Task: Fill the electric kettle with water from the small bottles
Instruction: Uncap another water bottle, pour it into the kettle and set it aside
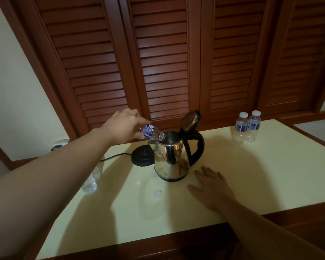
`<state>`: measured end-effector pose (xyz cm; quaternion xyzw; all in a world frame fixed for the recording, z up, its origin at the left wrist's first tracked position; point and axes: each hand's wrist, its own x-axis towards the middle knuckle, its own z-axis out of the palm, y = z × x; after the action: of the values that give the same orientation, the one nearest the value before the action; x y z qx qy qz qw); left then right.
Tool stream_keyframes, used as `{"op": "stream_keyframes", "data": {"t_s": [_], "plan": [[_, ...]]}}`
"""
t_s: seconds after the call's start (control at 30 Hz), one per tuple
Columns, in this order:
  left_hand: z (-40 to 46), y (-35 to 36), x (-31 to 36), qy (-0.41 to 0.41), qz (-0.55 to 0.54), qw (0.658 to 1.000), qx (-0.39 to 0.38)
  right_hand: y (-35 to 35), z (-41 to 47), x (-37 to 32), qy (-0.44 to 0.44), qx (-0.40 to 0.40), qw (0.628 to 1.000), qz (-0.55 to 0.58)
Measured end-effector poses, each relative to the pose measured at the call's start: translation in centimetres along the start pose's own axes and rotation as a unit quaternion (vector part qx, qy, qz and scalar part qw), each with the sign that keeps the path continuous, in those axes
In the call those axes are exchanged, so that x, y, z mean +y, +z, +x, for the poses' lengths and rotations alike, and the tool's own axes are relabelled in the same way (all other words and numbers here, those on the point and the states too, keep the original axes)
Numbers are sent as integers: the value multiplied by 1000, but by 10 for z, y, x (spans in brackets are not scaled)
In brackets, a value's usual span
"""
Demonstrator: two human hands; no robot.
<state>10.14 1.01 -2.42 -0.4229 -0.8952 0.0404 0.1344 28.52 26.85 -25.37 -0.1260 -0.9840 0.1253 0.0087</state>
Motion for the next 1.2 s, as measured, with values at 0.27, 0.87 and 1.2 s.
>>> {"op": "stream_keyframes", "data": {"t_s": [0.27, 0.87, 1.2], "plan": [[-1, 5, 1, 13, 42, 999, 22, -1, -1, 0, 0, -5, 1000, -1], [-138, 140, 9, -239, -311, 915, 89, -8, -18, -96, -124, -8, 991, 49], [-185, 148, 9, -166, -374, 909, 83, 3, 1, -146, -116, -32, 984, 134]]}}
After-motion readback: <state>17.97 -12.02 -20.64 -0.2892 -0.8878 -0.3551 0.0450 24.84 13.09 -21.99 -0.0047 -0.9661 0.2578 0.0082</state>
